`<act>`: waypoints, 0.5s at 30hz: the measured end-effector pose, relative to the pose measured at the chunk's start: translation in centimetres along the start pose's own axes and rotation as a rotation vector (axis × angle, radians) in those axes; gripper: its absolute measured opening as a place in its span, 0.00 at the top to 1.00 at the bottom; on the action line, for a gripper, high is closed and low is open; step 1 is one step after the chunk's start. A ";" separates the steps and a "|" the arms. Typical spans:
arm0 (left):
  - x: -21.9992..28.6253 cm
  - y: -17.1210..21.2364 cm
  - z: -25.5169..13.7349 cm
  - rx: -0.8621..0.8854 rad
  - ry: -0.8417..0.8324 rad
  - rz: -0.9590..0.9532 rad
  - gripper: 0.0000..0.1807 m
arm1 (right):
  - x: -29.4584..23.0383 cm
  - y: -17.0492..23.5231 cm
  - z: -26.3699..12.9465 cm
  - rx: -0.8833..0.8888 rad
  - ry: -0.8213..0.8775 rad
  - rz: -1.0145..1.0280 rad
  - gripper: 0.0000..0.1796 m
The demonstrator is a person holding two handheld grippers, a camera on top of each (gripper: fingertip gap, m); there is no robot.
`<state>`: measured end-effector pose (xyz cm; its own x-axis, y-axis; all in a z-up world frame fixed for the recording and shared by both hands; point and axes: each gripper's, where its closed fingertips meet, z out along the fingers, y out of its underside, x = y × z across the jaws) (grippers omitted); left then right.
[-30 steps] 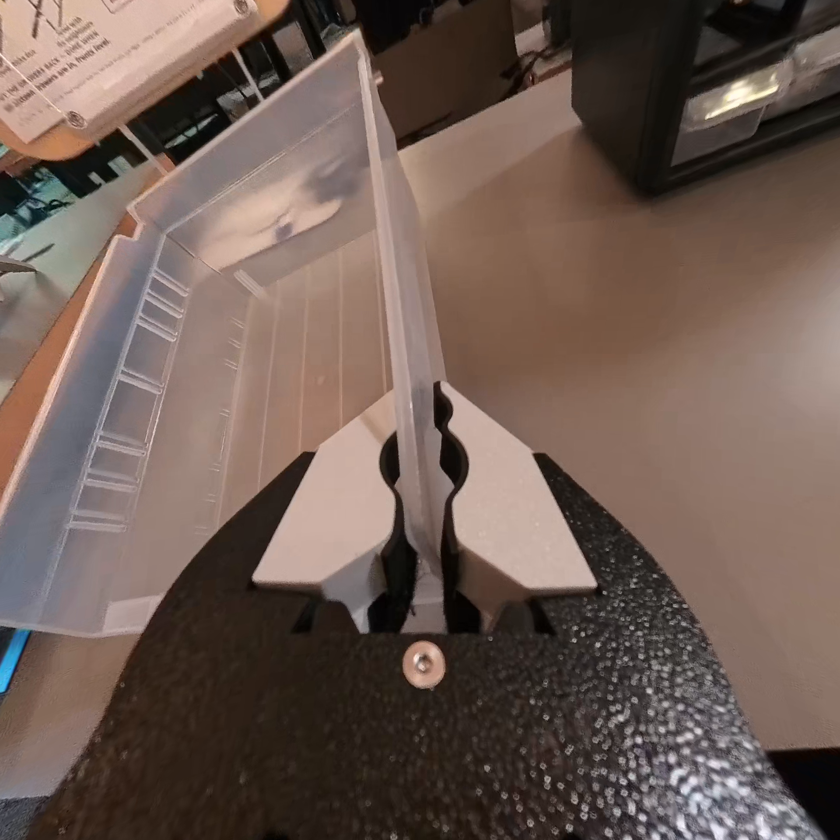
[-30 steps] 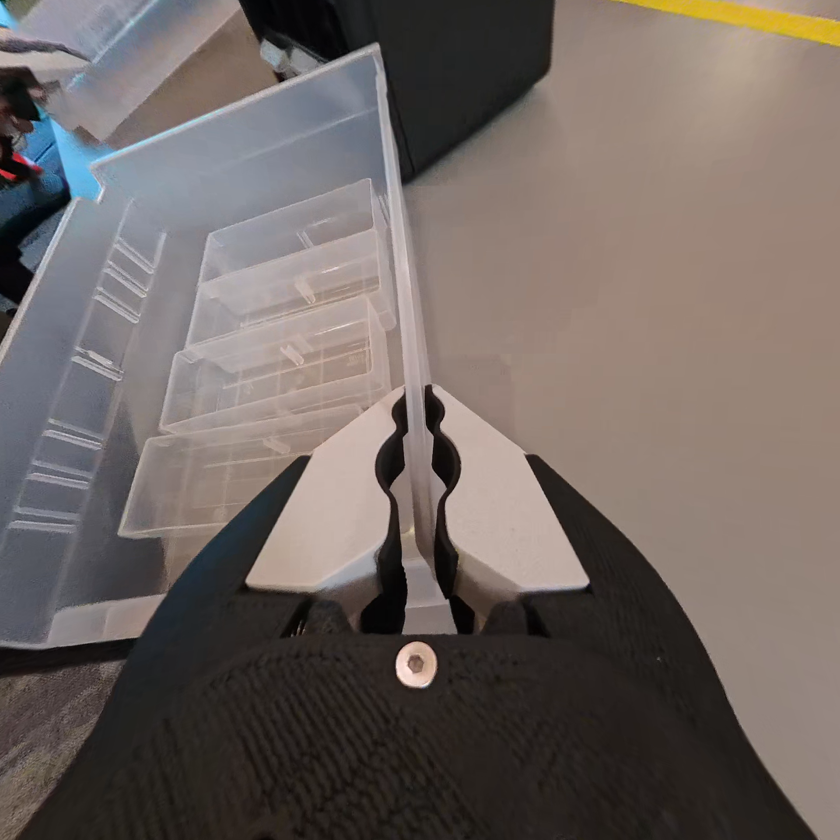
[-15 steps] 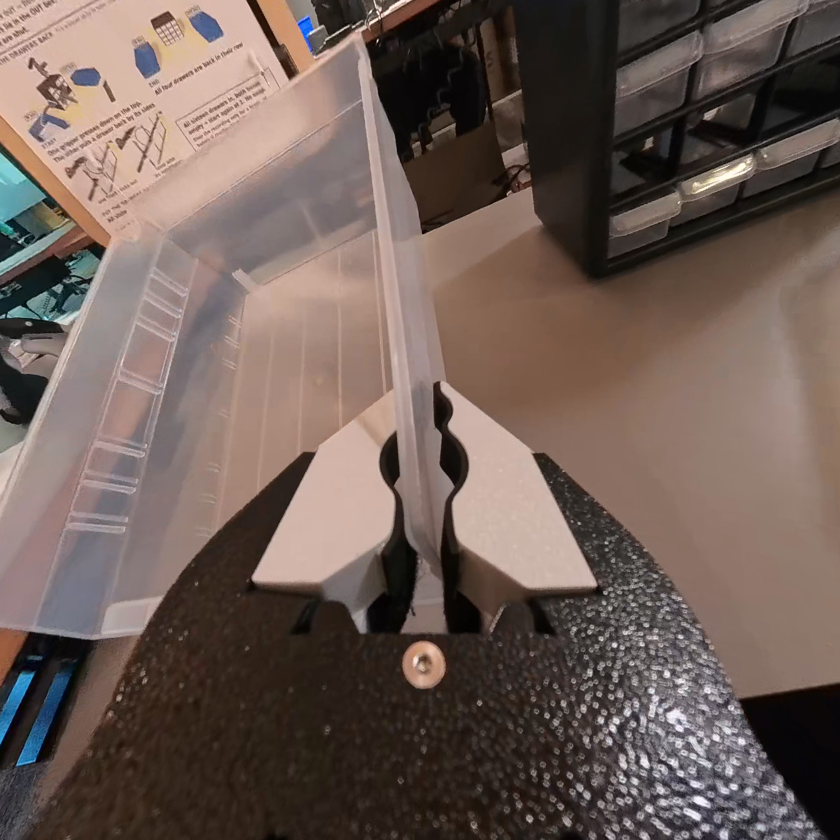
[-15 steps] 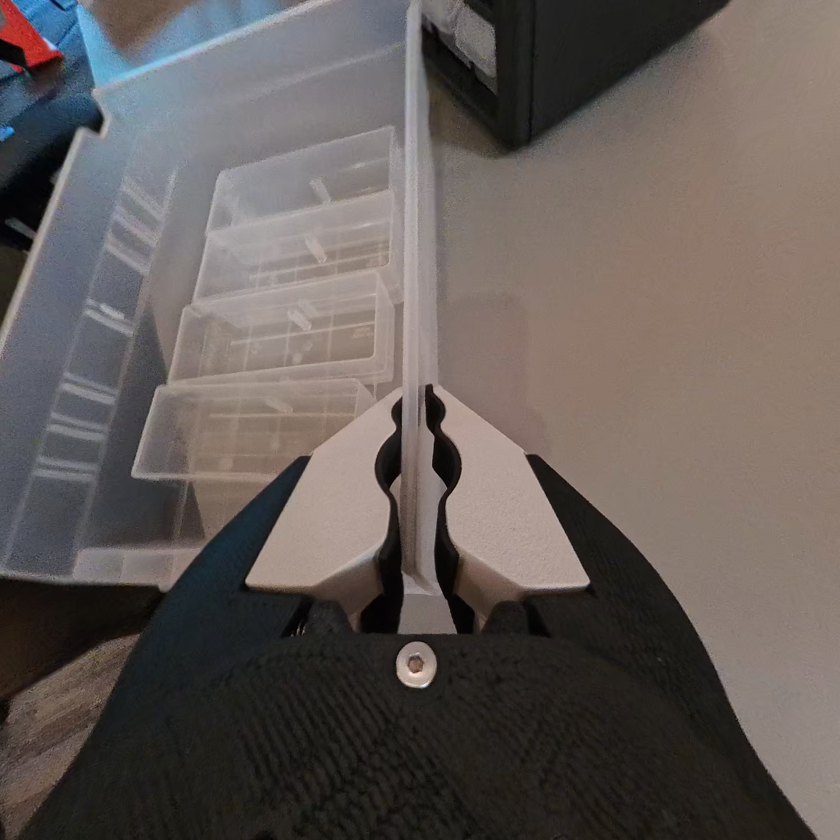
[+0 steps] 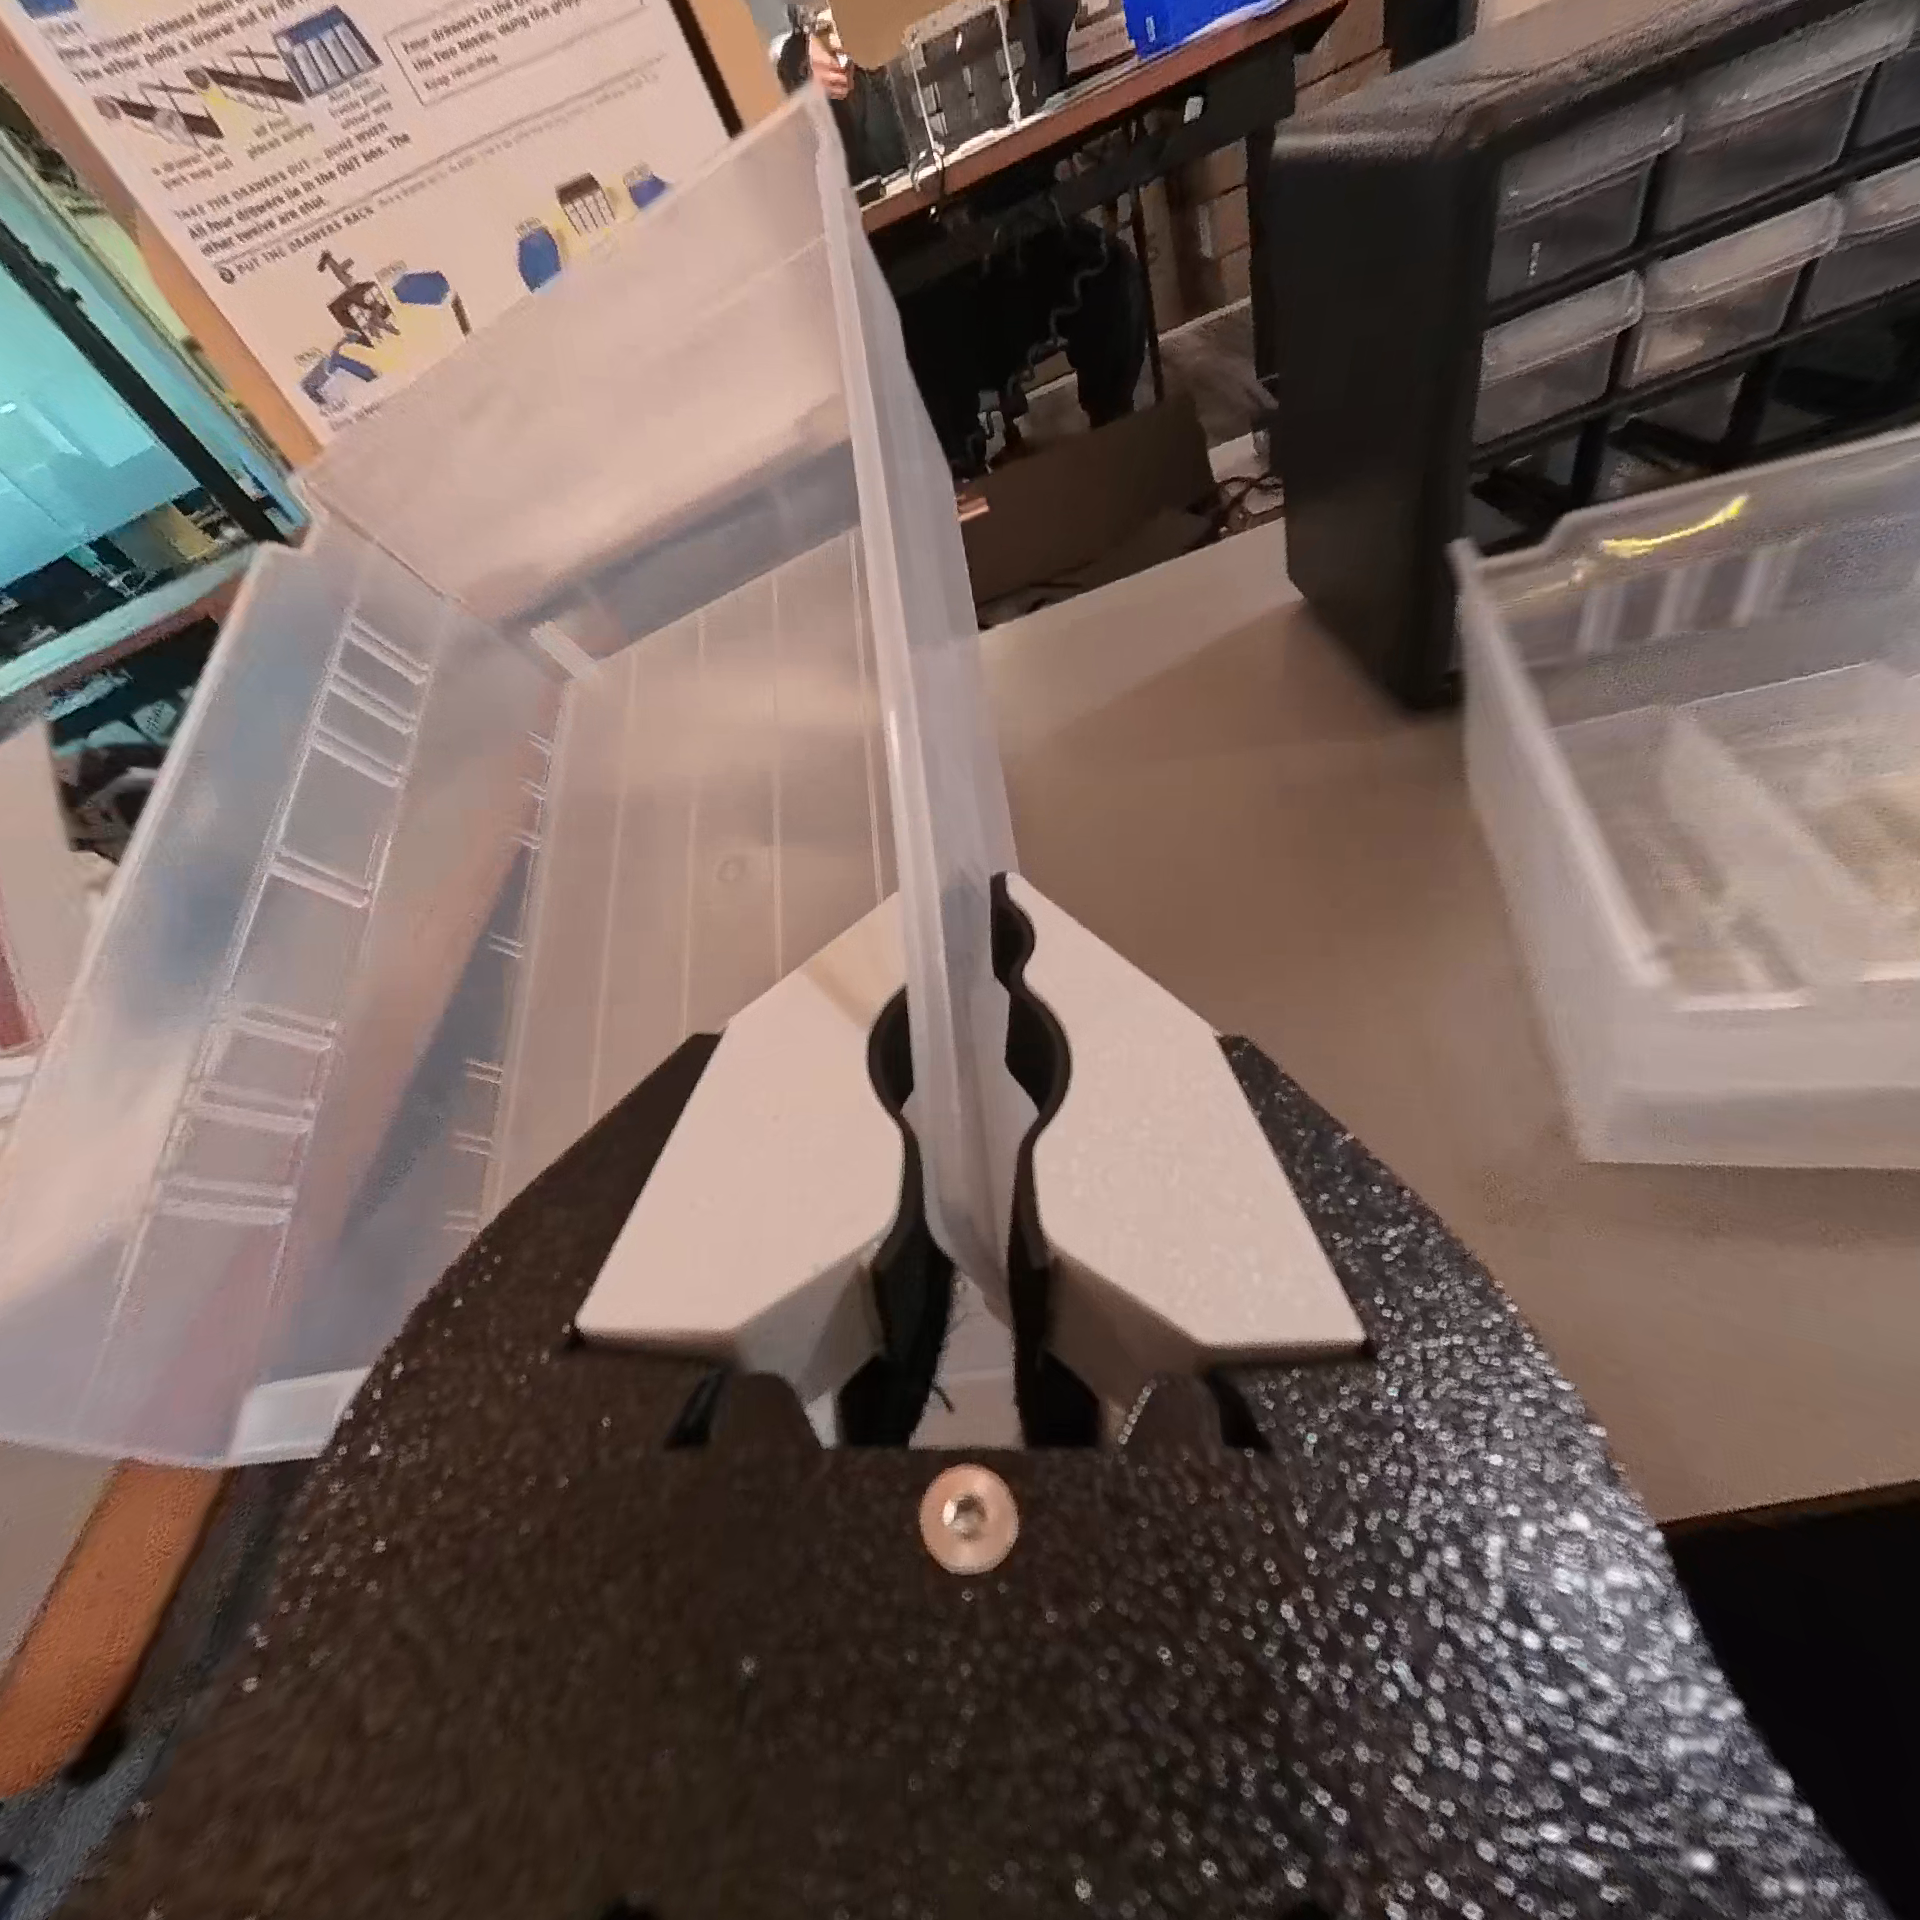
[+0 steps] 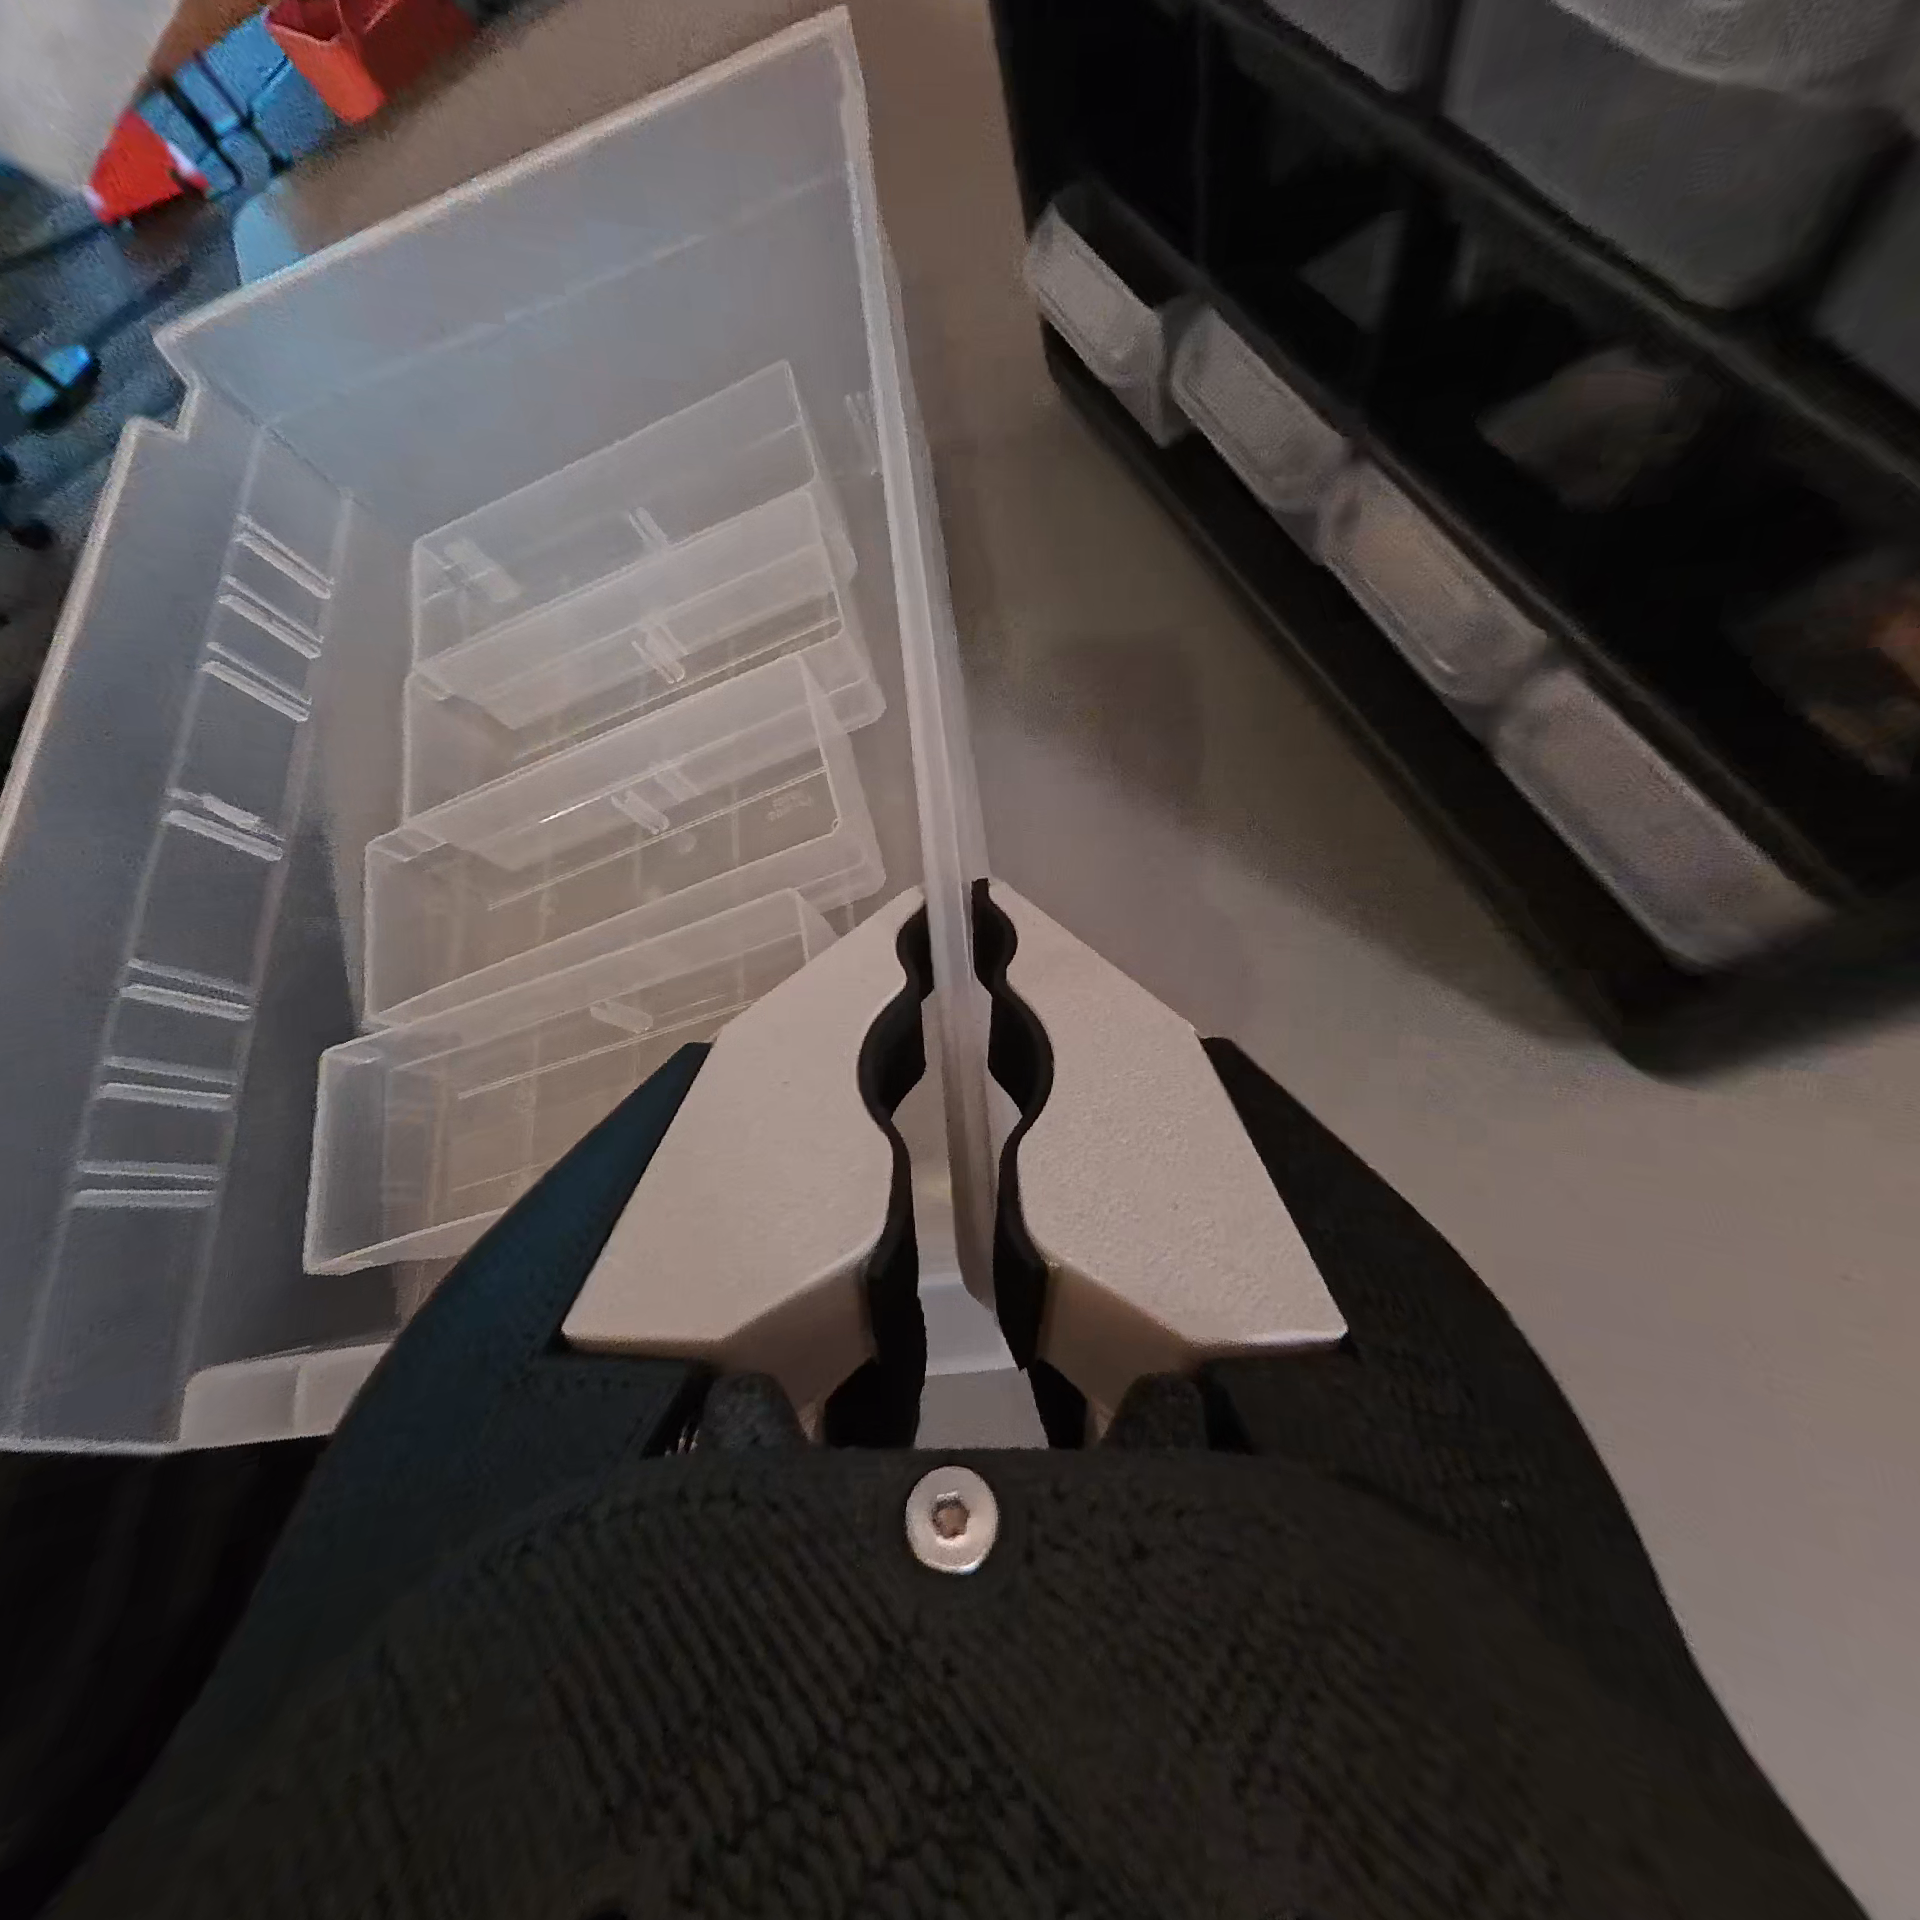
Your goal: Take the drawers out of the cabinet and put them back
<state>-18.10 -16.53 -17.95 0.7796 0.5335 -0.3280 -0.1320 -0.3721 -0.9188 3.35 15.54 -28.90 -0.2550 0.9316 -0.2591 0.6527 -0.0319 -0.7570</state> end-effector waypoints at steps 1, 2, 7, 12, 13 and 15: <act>-0.4 -0.3 -0.2 0.006 -0.002 0.010 0.98 | -0.8 -0.8 1.5 0.002 0.004 0.019 0.98; -0.9 -0.6 -0.4 0.012 -0.007 0.018 0.98 | -1.7 -1.7 3.1 0.008 0.017 0.026 0.98; -3.6 -2.3 -1.9 0.053 -0.050 0.029 0.98 | -5.1 -6.2 10.4 0.071 0.126 0.078 0.98; -5.8 -3.5 -3.0 0.069 -0.118 0.047 0.98 | -5.7 -10.6 15.0 0.233 0.254 0.212 0.98; -6.0 -3.7 -3.2 0.074 -0.127 0.049 0.98 | -6.1 -11.7 15.4 0.302 0.250 0.254 0.93; -6.2 -4.3 -3.8 0.090 -0.135 0.045 0.98 | -7.7 -13.2 16.6 0.393 0.196 0.313 0.82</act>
<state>-20.04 -21.16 -11.11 0.6831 0.6174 -0.3901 -0.2238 -0.3315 -0.9165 -15.12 2.82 -26.85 0.0717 0.9046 -0.4202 0.3504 -0.4173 -0.8385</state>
